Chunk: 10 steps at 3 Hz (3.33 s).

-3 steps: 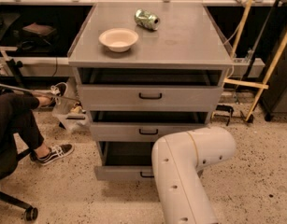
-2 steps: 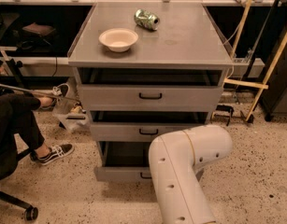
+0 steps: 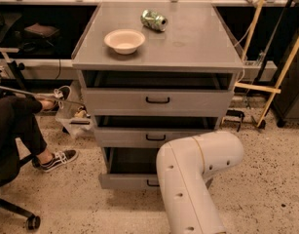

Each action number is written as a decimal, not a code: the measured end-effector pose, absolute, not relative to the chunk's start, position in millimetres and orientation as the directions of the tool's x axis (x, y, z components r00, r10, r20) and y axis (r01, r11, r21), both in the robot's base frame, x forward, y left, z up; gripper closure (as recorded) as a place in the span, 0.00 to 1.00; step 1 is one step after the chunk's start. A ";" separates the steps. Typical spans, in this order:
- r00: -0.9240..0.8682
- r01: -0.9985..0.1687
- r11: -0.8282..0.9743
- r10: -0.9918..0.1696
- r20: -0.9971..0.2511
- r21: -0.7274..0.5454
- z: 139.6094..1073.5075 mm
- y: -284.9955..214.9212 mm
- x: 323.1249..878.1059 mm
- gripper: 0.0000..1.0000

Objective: Open bottom drawer

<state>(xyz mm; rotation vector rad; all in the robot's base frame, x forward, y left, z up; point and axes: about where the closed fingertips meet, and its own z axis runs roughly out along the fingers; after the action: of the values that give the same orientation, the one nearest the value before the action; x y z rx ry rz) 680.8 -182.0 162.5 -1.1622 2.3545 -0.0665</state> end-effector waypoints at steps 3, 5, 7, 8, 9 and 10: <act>-0.499 -0.739 0.628 -0.755 -0.426 -0.246 162.7 -182.3 665.5 1.00; -0.513 -0.733 0.635 -0.752 -0.415 -0.244 162.5 -189.0 655.1 1.00; -0.526 -0.727 0.641 -0.750 -0.402 -0.245 162.0 -193.4 644.4 1.00; -0.539 -0.723 0.651 -0.741 -0.401 -0.230 161.2 -185.0 631.0 1.00; -0.539 -0.723 0.651 -0.741 -0.401 -0.230 161.1 -185.0 631.0 1.00; -0.534 -0.729 0.647 -0.741 -0.406 -0.223 161.1 -183.6 622.9 1.00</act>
Offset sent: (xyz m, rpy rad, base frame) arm -0.2140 -0.0485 -0.1433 0.2722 -0.1067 0.1029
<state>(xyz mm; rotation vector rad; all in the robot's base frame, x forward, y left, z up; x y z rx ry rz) 622.9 -183.6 161.1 -1.1496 2.3993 -0.0365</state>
